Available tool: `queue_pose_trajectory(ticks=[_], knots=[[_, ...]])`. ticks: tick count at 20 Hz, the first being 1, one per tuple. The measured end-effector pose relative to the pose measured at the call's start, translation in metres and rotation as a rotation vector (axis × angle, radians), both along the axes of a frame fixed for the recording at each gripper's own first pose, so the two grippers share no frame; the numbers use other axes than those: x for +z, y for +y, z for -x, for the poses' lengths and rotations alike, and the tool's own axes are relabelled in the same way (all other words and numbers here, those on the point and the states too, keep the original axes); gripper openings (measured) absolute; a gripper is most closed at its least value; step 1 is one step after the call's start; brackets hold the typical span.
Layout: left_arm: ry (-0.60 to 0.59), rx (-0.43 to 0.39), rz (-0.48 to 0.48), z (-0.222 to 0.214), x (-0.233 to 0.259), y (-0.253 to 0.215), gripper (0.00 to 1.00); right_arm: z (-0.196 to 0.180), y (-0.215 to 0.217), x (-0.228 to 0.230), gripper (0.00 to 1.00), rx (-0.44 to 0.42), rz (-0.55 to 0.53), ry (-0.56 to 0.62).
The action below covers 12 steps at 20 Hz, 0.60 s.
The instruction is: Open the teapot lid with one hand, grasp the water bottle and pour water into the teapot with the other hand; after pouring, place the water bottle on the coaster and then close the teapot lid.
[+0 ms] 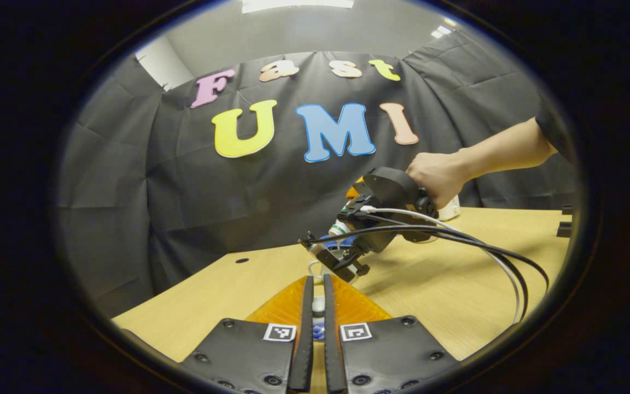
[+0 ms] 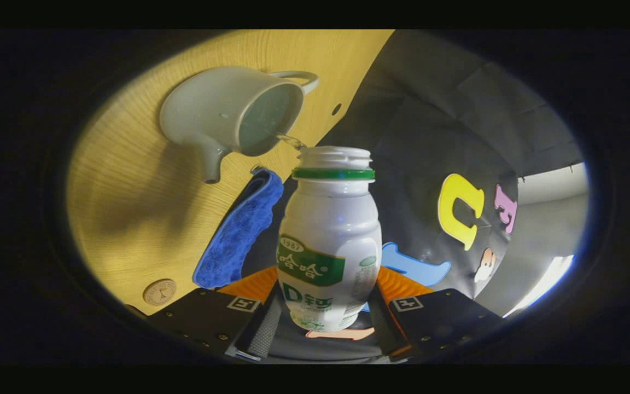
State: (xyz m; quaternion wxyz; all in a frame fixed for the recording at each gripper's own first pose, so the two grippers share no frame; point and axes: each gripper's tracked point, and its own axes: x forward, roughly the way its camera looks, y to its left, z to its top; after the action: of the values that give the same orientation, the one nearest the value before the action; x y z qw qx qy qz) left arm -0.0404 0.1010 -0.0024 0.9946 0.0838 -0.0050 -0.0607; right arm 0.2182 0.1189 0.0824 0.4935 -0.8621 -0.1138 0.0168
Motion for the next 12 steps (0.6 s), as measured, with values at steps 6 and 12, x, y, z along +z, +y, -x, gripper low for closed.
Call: queue_pose_trajectory(ticks=[6, 12], knots=[[0.009, -0.010, 0.002, 0.000, -0.002, -0.002, 0.19, 0.004, 0.003, 0.004, 0.72, 0.008, 0.007, -0.001], [0.017, -0.008, -0.009, 0.000, -0.004, -0.001, 0.19, 0.002, 0.000, -0.023, 0.72, -0.006, -0.024, 0.051]])
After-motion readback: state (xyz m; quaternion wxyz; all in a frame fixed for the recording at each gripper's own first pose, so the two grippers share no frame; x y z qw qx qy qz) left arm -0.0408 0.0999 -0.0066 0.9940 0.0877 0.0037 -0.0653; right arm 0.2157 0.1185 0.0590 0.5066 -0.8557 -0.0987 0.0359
